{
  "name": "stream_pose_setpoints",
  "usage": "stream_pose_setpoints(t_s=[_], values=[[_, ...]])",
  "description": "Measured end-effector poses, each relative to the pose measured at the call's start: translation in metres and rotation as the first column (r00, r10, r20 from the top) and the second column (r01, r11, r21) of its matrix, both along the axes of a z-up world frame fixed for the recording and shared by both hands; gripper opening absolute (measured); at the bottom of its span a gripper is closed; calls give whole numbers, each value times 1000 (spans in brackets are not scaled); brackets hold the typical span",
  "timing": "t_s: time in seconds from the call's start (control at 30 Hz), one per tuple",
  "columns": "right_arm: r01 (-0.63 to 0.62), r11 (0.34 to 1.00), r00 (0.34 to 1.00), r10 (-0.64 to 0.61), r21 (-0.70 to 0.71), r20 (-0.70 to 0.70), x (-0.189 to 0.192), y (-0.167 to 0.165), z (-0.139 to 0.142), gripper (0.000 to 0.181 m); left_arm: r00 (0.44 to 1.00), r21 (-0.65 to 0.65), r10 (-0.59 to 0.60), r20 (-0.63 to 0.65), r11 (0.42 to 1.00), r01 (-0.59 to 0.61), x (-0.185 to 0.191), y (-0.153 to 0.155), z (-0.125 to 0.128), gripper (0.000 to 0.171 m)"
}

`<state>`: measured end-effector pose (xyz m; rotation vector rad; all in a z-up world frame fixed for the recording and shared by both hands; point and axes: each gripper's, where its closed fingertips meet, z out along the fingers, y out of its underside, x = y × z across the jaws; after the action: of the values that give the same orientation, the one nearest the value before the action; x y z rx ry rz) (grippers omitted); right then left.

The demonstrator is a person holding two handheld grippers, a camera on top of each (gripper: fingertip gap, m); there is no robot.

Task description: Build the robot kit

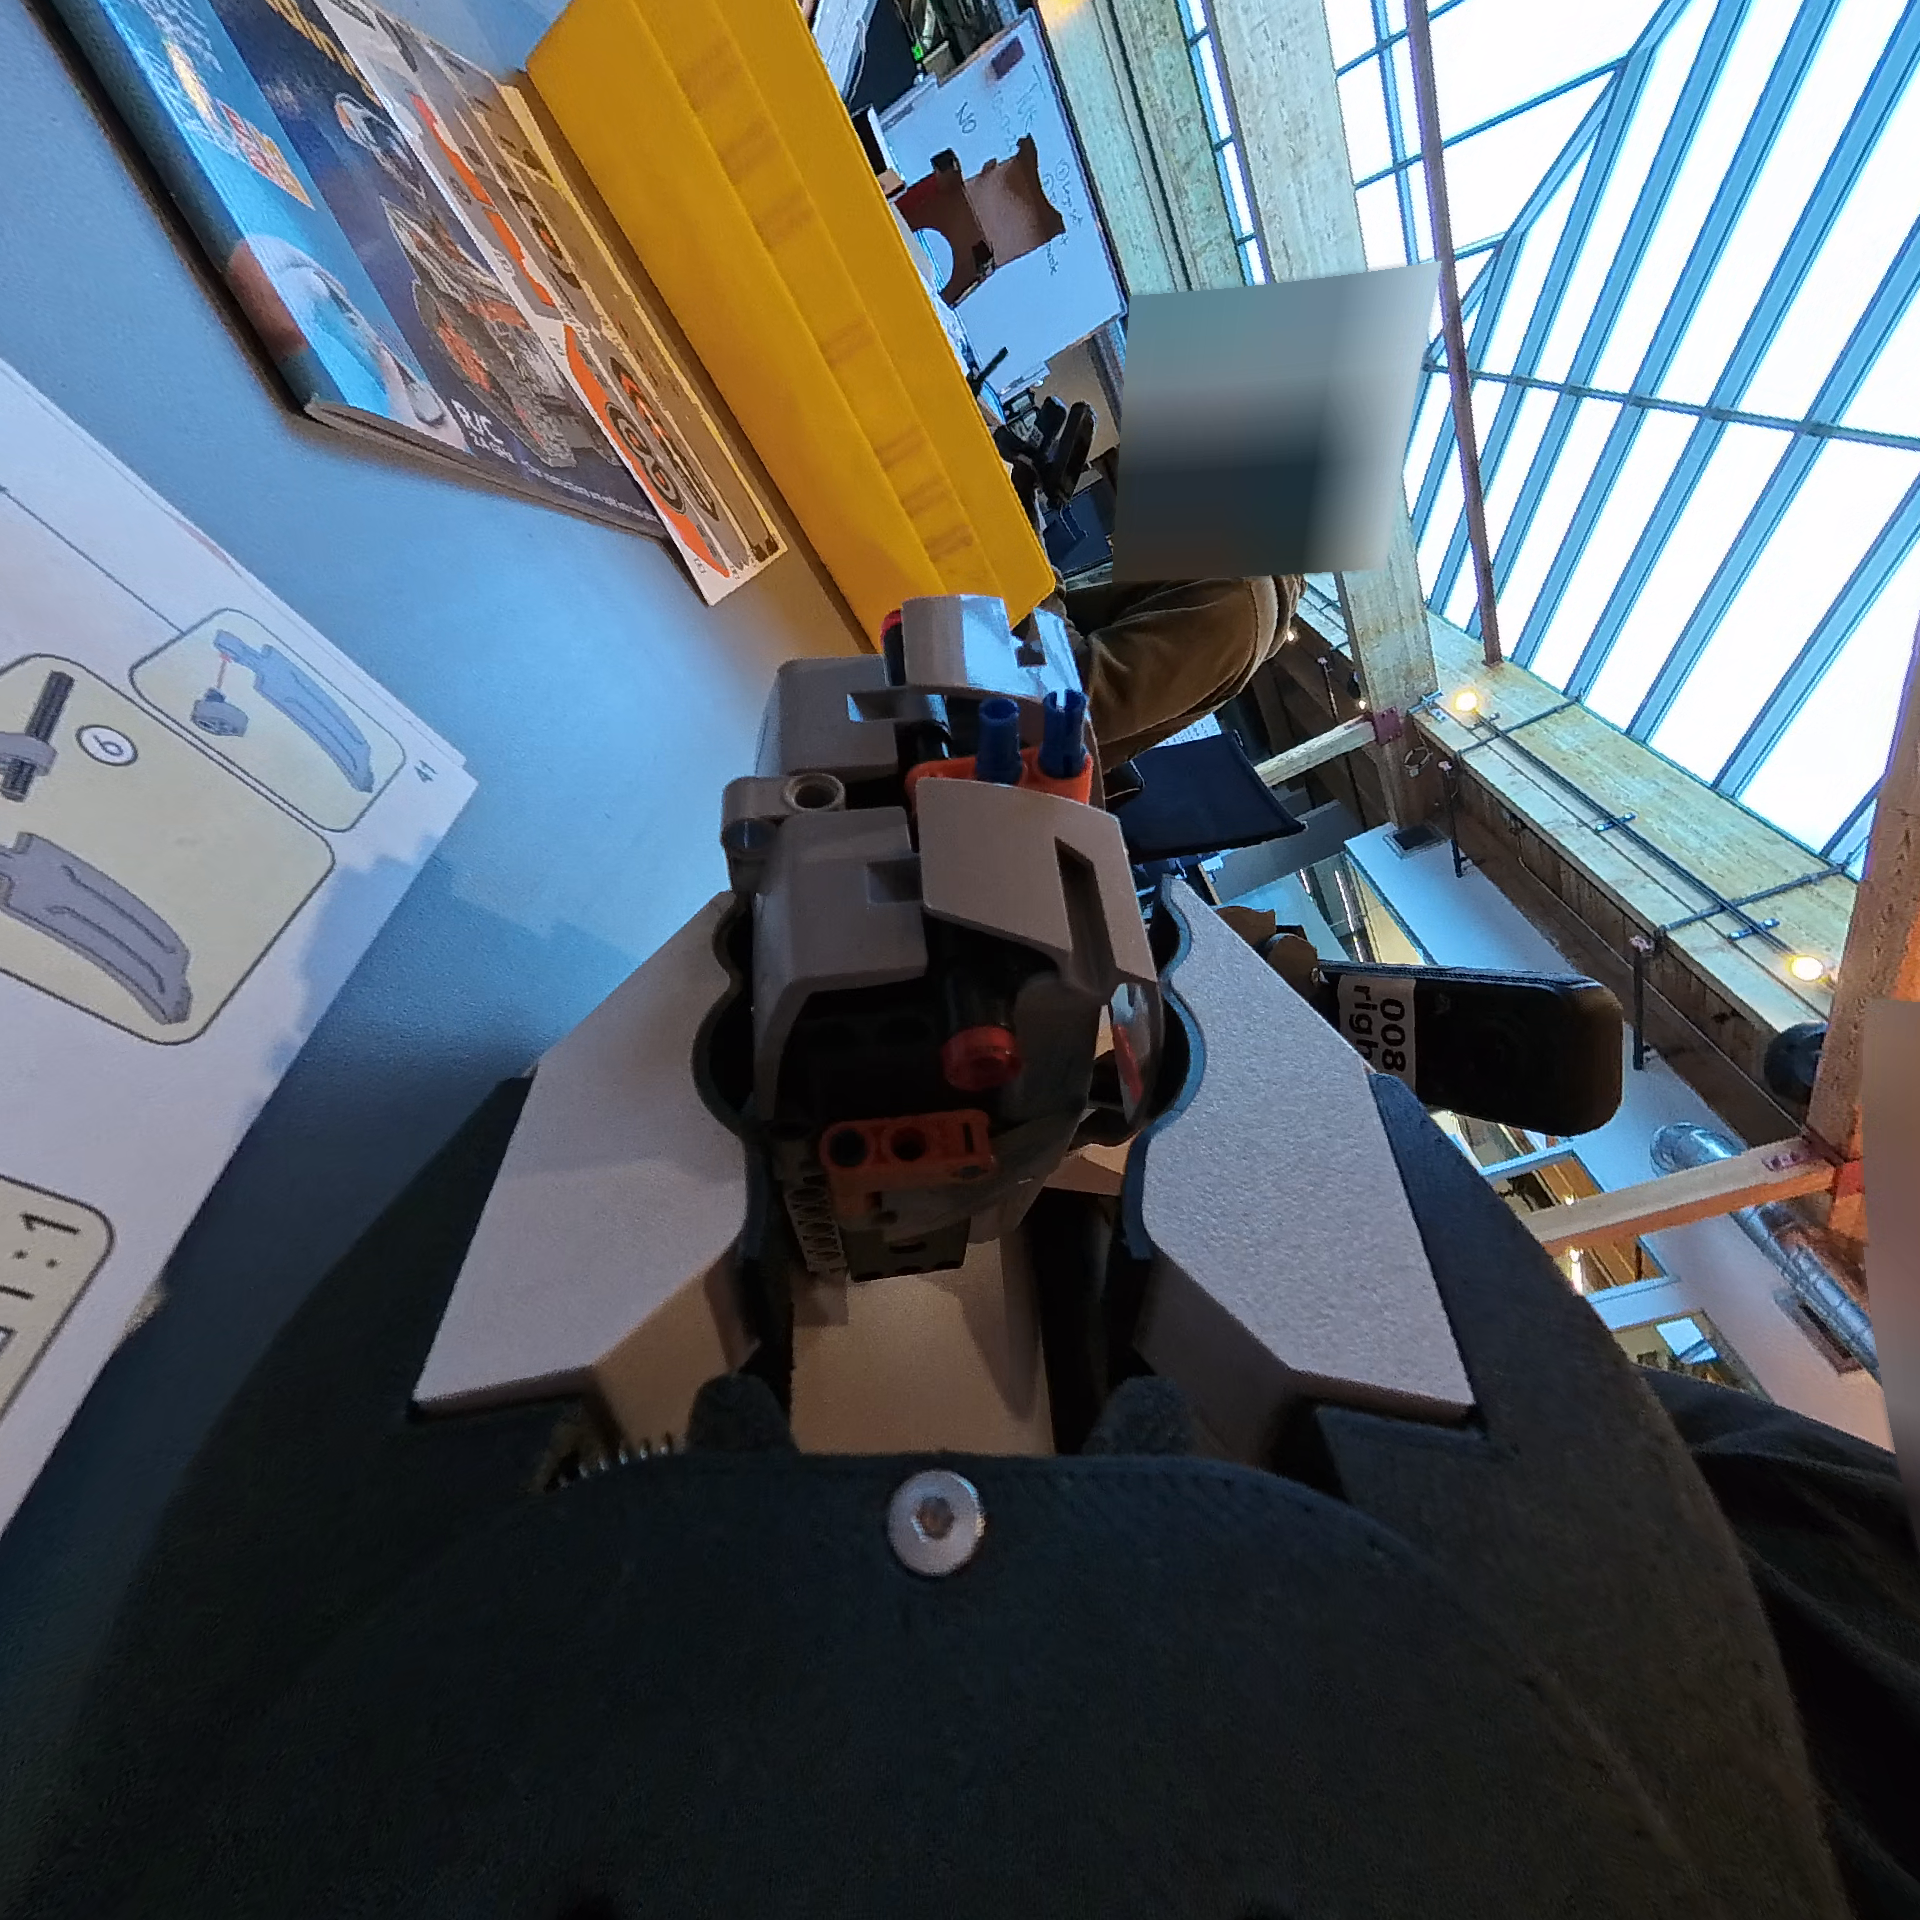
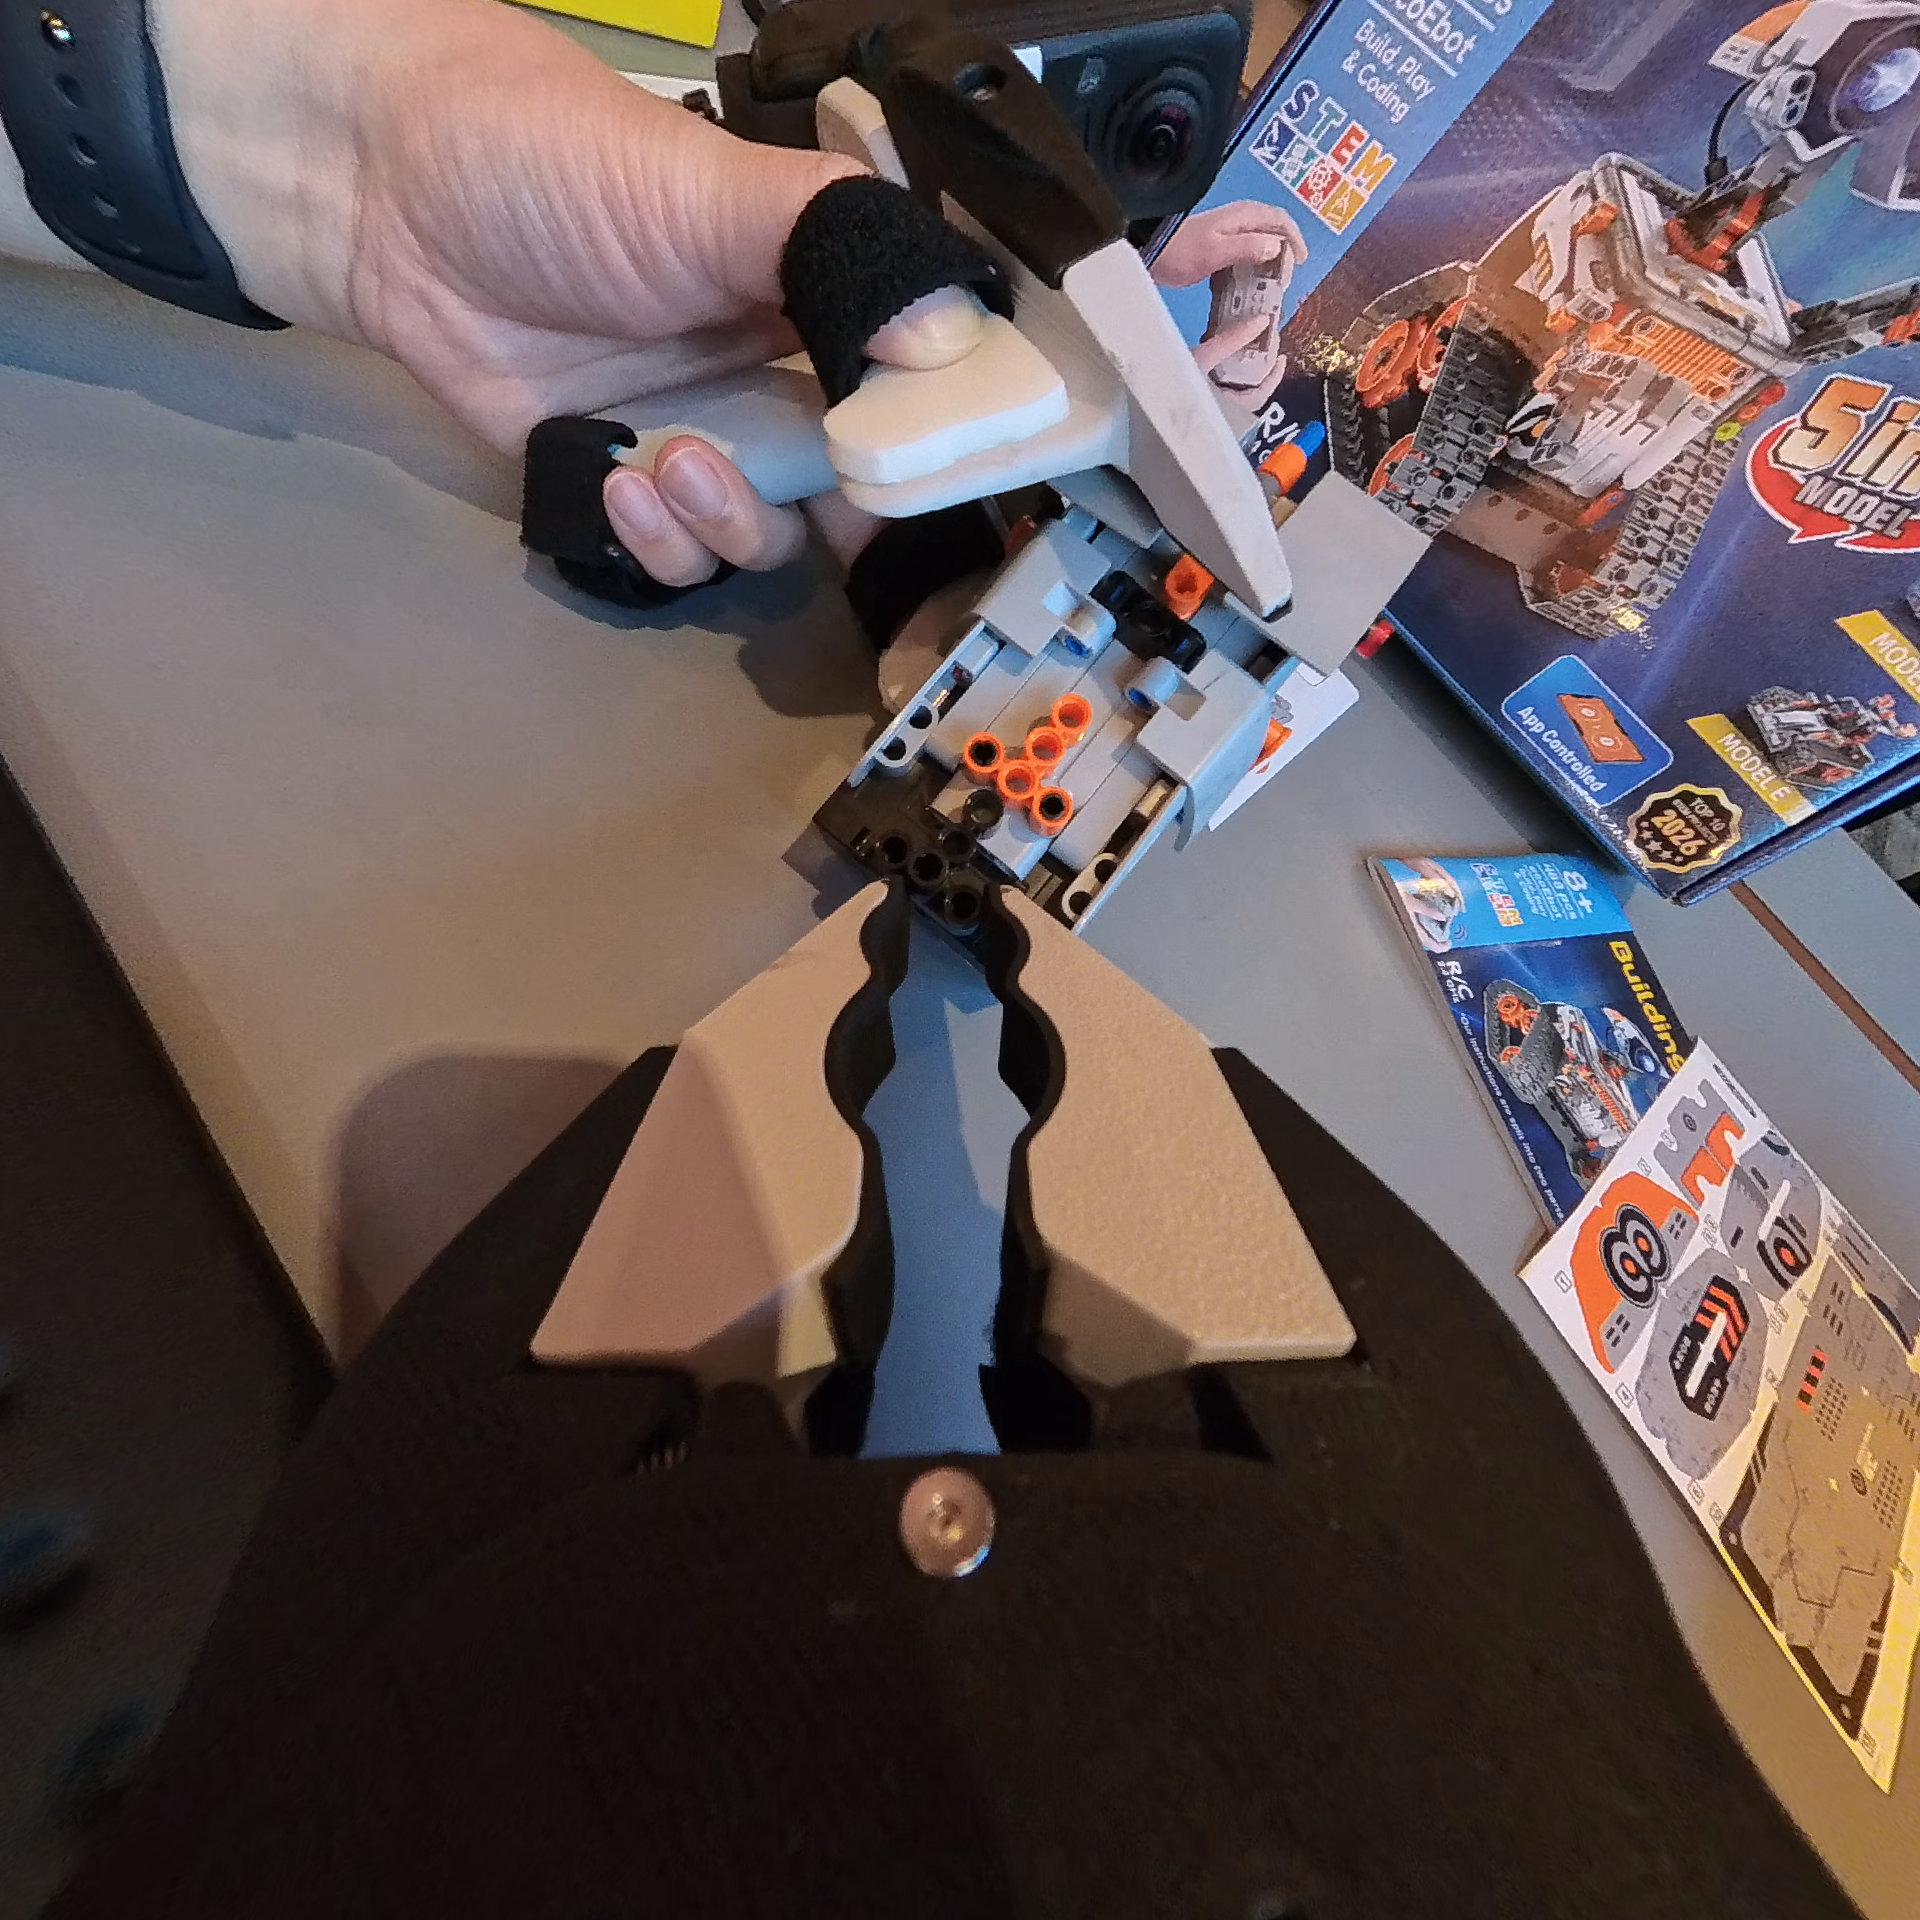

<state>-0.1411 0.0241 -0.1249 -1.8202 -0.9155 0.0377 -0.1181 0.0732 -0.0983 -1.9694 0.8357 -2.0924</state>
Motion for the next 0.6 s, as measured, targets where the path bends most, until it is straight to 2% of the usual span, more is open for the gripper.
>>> stream_pose_setpoints(t_s=[0.23,0.6], values=[[26,1000,1000,-26,0,-7,3,-1,0,23,999,12,28,-16,1000,-28,-1,2,0,72],[102,994,991,-105,-43,-86,11,2,1,28,992,35,100,-73,995,-98,-3,6,-2,73]])
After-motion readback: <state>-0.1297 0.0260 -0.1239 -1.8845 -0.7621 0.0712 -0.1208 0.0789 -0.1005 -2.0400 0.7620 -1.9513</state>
